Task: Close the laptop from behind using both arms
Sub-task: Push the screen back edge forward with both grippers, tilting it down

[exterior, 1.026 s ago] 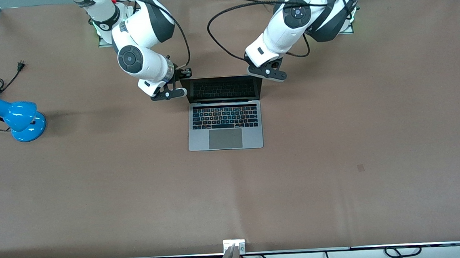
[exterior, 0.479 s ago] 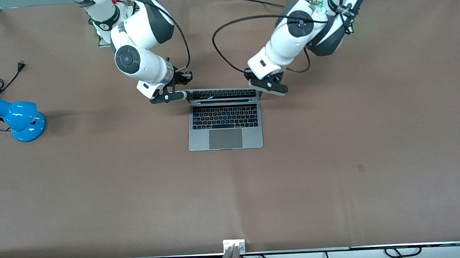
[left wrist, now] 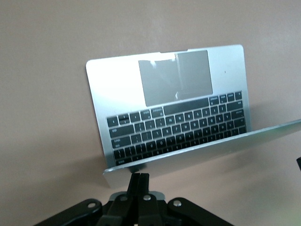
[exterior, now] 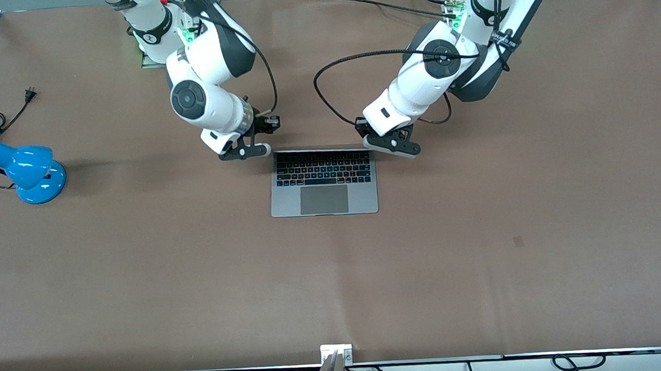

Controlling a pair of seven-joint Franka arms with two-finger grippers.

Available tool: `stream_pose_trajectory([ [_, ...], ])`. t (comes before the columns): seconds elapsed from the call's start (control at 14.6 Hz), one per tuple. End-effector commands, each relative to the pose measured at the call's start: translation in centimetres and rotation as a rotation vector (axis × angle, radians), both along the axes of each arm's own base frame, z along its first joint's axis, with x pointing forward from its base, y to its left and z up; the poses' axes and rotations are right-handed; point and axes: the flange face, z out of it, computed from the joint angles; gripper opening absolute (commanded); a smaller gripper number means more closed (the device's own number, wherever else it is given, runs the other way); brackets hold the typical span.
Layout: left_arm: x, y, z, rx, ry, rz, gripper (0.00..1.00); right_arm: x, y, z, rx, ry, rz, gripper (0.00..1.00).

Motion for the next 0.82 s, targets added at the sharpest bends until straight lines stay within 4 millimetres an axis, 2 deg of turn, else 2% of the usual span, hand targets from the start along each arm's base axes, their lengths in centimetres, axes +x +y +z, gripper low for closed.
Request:
stream_pose_trajectory([
  [0.0, 3.2, 0.0, -0.4, -0.016, -0.026, -0.002, 0.01, 1.9, 1.0, -0.8, 0.016, 0.006, -0.025, 0.00],
  [0.14, 4.4, 0.1, -0.5, -0.020, -0.037, -0.003, 0.01, 2.2, 0.9, -1.0, 0.017, 0.006, -0.029, 0.00],
  [0.27, 6.1, 1.1, -0.9, -0.006, -0.060, 0.002, 0.01, 2.5, 0.8, -0.8, 0.021, 0.001, -0.028, 0.00],
  [0.34, 6.4, 0.9, -1.5, -0.008, -0.053, 0.001, 0.01, 2.9, 0.5, -0.6, 0.024, -0.005, -0.034, 0.00],
  [0.75, 7.2, 1.2, -4.0, -0.036, -0.062, 0.020, 0.01, 4.8, 1.0, -3.7, 0.021, 0.003, -0.053, 0.00],
])
